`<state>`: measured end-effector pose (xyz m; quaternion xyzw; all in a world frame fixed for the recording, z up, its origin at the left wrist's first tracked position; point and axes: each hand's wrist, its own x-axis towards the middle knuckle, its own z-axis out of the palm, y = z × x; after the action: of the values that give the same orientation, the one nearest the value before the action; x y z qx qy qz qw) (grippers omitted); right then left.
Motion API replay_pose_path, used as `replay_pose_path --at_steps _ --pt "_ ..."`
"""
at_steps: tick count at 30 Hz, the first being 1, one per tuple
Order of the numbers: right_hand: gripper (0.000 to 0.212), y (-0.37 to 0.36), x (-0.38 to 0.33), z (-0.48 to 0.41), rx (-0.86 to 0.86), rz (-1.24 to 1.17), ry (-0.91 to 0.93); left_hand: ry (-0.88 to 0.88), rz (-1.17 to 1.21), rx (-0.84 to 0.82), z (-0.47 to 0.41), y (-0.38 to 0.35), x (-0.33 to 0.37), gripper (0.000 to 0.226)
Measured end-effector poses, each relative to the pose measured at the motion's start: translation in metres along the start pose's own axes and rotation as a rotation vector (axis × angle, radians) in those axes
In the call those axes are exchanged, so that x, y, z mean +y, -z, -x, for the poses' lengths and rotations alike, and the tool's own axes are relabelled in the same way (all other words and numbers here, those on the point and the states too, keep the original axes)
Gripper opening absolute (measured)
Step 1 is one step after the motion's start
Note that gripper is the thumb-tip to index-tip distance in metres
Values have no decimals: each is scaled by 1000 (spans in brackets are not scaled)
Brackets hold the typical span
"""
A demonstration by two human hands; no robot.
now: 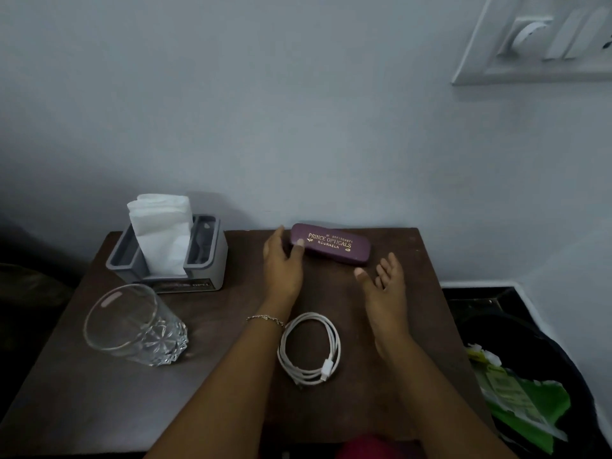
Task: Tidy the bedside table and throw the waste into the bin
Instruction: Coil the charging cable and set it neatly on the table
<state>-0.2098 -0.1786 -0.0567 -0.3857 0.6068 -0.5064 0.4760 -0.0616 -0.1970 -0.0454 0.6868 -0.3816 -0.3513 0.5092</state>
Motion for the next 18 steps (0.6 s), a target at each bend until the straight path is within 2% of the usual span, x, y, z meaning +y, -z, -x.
replay_pose_path --at_steps 7,18 --pt "50 -19 -5 -26 13 -8 12 -18 -72 -105 -11 -9 3 53" --pt "42 -32 1 2 -16 74 -37 160 -38 30 26 28 5 50"
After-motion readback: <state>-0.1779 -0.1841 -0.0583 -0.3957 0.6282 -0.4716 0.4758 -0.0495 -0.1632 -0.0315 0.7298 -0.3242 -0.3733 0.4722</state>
